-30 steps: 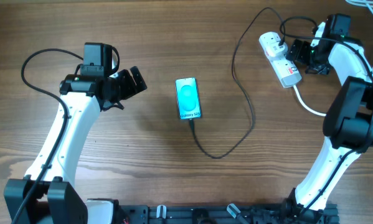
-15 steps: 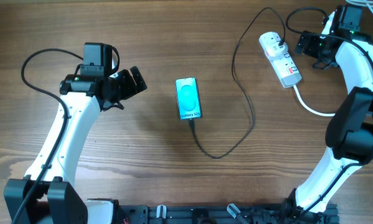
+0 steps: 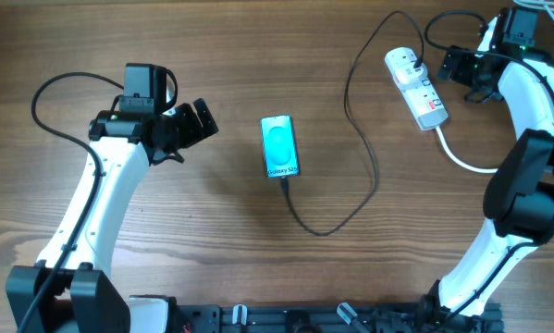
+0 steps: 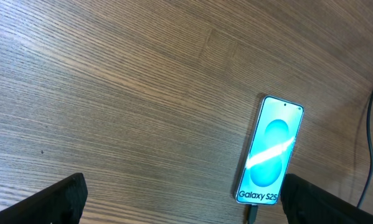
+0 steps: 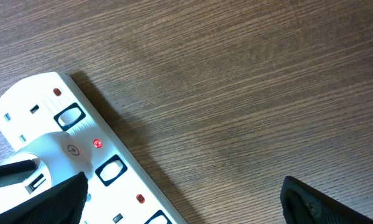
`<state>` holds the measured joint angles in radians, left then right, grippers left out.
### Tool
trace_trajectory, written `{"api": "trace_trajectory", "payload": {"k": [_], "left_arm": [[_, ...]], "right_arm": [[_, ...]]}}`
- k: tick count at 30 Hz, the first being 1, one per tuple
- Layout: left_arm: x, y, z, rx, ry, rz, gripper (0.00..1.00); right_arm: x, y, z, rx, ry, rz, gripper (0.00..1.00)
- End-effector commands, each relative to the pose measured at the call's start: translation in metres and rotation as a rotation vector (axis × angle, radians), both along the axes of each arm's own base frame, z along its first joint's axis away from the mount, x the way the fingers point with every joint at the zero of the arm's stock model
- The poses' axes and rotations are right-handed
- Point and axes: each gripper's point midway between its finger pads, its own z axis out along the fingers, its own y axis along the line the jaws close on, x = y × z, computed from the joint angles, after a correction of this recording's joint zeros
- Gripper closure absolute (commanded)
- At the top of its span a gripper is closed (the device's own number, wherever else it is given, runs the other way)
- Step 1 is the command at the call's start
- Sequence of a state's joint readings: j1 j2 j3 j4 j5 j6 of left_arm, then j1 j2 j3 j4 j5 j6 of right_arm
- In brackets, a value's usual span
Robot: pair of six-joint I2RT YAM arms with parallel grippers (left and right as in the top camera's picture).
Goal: Plug charger to phone and switch on socket
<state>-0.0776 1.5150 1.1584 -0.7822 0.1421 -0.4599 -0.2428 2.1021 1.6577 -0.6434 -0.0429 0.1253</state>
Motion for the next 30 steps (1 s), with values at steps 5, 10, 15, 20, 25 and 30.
{"api": "trace_trajectory", "payload": {"k": [5,10,15,20,25,30], "left_arm": [[0.0,0.0,0.0,0.011,-0.002,-0.009,0.0],[-0.002,0.008,0.042,0.046,-0.135,0.012,0.0],[-0.031,0.034,0.057,0.154,-0.231,0.085,0.0],[-0.054,0.031,0.0,0.119,-0.289,0.079,0.0],[-0.06,0.014,-0.038,-0.008,-0.442,0.063,0.0],[-0.071,0.014,-0.054,-0.049,-0.527,0.095,0.0]], "right_arm": [[0.0,-0.004,0.007,-0.03,-0.01,0.005,0.0],[0.0,-0.004,0.007,-0.03,-0.009,0.006,0.0],[0.0,-0.004,0.007,-0.03,-0.01,0.005,0.0],[0.0,-0.004,0.007,-0.03,-0.009,0.006,0.0],[0.0,-0.004,0.007,-0.03,-0.009,0.006,0.01],[0.0,-0.004,0.007,-0.03,-0.01,0.005,0.0]]}}
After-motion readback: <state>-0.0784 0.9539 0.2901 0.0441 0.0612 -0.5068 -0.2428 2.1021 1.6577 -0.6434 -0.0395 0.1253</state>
